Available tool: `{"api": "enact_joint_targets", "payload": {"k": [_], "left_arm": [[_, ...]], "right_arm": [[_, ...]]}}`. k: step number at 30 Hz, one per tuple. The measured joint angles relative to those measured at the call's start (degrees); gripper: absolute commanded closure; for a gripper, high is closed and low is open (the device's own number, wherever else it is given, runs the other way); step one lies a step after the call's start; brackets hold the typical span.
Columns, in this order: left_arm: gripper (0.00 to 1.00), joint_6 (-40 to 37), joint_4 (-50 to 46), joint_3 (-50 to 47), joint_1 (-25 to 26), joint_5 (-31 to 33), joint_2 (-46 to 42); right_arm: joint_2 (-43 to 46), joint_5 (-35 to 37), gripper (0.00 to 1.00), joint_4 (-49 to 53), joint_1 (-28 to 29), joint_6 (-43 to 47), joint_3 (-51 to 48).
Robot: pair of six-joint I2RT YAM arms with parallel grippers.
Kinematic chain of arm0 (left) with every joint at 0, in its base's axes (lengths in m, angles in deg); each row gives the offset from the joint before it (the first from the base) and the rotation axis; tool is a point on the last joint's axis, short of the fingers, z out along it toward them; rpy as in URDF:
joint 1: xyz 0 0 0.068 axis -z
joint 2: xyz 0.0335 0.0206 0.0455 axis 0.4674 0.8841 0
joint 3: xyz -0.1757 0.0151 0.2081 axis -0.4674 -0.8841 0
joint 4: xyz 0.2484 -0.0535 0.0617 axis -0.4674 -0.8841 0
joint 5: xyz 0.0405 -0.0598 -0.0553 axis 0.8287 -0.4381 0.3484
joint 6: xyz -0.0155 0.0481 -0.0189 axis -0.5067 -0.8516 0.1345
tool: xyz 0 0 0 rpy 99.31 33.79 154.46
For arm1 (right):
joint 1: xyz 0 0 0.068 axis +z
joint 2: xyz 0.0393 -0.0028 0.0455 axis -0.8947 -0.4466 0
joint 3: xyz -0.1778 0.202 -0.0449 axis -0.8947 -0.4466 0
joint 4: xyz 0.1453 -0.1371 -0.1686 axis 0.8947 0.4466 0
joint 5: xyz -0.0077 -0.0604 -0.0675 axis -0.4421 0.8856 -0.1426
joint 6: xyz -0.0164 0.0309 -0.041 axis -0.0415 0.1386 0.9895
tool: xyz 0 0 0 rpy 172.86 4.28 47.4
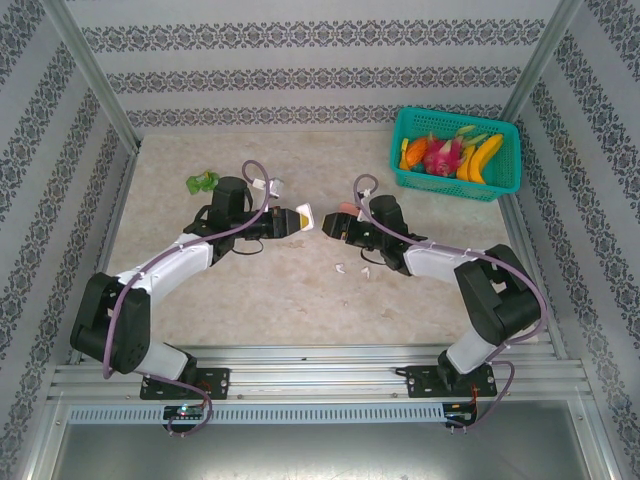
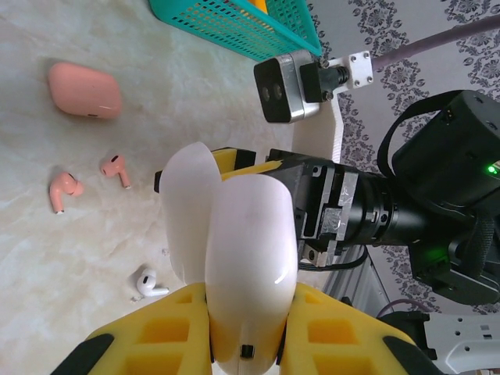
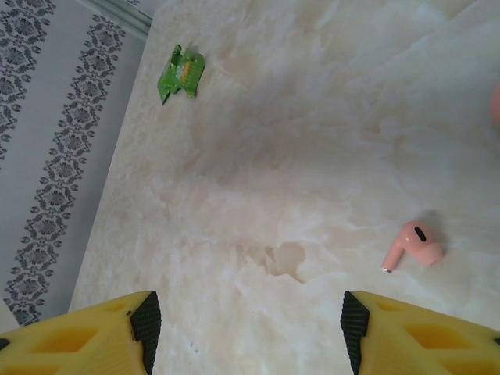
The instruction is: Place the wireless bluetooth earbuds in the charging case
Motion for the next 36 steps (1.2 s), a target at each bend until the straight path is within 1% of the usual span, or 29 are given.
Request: {"api": "enact_joint_targets", "payload": {"k": [7, 12, 17, 21, 25, 31, 36], "left_arm": [[1.0, 0.22, 0.48, -0.04, 0.0, -0.42, 0.2], [1.0, 2.97, 5.44, -0.66, 0.0, -1.9, 0.66], [1.0, 6.43, 10.38, -2.14, 0.0, -2.6, 1.07], [1.0, 7.87, 12.92, -2.19, 0.13, -2.78, 1.11], [1.0, 8.7, 13.33, -2.21, 0.15, -2.67, 1.11], [1.0, 8.92, 13.35, -2.29, 0.15, -2.73, 1.11], [1.0, 9.03, 13.66, -2.45, 0.15, -2.75, 1.11]], "right_arm": [[6.49, -2.14, 0.35, -0.04, 0.0, -0.81, -2.97], [8.59, -5.09, 0.39, -2.82, 0.0, -3.48, -2.99], [7.69, -6.05, 0.46, -8.74, 0.0, -9.92, -3.3], [4.37, -6.38, 0.51, -14.84, 0.0, -15.06, -3.63], [1.31, -6.99, 0.54, -19.76, 0.0, -19.12, -4.09], [0.24, -7.28, 0.56, -23.91, 0.0, -21.92, -4.24], [0.22, -8.15, 0.59, -24.68, 0.02, -22.32, -4.24]]}}
